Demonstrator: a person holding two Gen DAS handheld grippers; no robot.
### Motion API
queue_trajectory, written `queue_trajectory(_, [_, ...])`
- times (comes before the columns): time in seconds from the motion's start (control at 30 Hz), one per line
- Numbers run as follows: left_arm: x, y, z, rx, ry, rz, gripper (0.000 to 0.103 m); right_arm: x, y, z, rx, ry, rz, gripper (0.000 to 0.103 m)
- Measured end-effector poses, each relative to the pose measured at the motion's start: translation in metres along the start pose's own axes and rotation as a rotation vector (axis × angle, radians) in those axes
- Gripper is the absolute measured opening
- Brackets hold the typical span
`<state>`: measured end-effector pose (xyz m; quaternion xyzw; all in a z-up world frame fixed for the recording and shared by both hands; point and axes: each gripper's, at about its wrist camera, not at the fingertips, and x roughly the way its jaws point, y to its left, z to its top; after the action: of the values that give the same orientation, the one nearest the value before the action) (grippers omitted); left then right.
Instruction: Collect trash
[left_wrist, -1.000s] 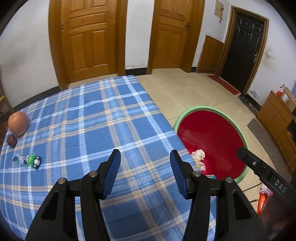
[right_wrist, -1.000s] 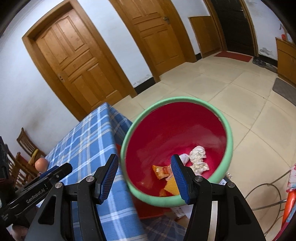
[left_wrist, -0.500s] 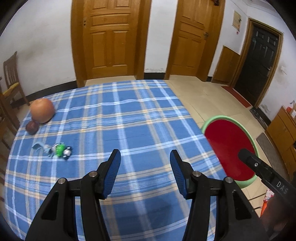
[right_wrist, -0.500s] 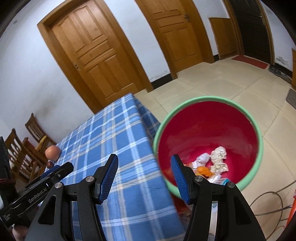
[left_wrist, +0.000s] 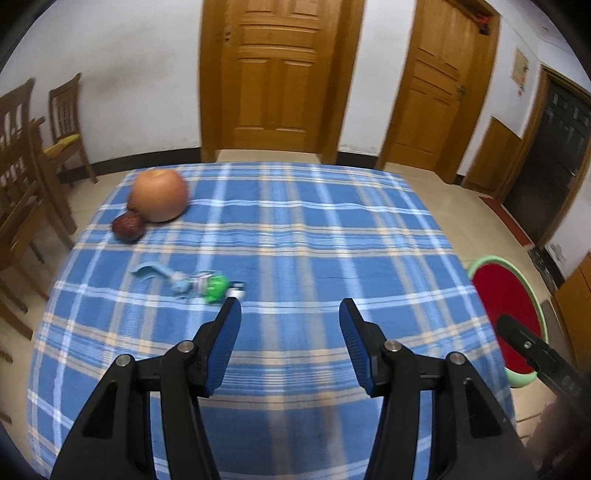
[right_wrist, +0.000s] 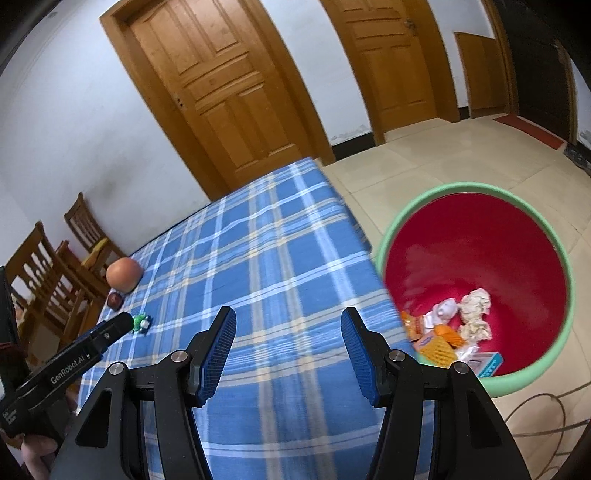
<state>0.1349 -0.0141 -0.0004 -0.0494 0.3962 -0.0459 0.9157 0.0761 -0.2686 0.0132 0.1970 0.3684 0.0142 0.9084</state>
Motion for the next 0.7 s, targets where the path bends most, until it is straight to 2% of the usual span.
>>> queue_trajectory(0.3, [0.012, 0.06, 0.002, -0.105, 0.012, 0.085, 0.055, 0.021, 0.038, -0.002, -0.063, 0.033, 0.029, 0.061])
queue_trajectory(0.7, [0.052, 0.098, 0.004, -0.189, 0.071, 0.136, 0.055, 0.046, 0.065, -0.008, -0.113, 0.083, 0.055, 0.061])
